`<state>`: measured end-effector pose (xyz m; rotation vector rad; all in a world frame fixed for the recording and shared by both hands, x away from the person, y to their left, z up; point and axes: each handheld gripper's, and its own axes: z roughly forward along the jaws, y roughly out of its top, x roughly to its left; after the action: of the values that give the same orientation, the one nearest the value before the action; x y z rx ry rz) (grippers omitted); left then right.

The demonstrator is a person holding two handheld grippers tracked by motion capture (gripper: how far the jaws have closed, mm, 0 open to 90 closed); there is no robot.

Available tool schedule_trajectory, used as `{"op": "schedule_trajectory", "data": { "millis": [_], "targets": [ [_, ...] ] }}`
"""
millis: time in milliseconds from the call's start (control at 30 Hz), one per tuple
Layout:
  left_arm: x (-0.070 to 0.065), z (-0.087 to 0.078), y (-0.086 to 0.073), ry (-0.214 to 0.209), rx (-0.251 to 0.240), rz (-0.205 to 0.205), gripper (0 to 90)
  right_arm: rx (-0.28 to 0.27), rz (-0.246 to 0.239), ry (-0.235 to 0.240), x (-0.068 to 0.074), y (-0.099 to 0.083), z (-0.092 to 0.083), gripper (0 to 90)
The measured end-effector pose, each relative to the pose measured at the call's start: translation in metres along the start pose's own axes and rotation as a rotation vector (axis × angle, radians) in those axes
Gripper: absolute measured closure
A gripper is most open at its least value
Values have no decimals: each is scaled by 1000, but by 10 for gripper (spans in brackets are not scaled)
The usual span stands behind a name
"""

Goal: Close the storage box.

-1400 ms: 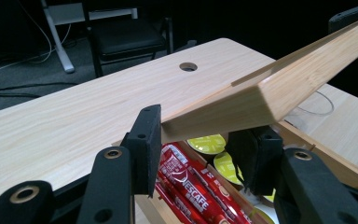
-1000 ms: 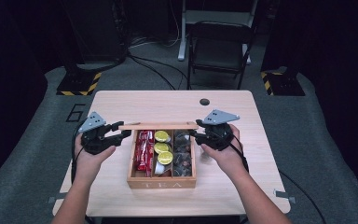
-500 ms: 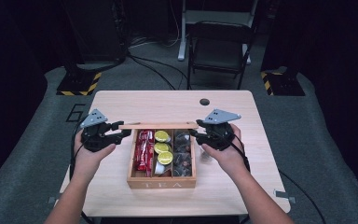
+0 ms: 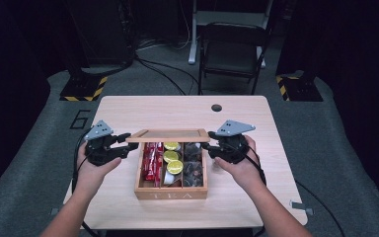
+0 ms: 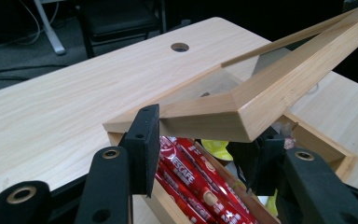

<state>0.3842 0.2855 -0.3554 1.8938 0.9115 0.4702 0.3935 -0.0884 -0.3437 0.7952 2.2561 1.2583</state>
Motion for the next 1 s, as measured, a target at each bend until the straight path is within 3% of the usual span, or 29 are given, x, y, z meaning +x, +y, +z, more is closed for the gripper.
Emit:
{"op": "schedule_trajectory", "data": {
  "millis": [467, 733, 933, 1000],
  "targets": [
    [-10, -3, -24, -4, -20, -4, 526, -5, -7, 8, 11, -19, -3, 555],
    [-21, -8, -47, -8, -22, 19, 521, -10, -9, 4, 24, -42, -4, 548],
    [-27, -6, -66, -13, -9, 10, 521, -1, -4, 8, 32, -60, -4, 543],
    [-29, -5, -75, -15, 6, 11, 522, 19, 6, 30, 35, -69, -3, 546]
  ]
}}
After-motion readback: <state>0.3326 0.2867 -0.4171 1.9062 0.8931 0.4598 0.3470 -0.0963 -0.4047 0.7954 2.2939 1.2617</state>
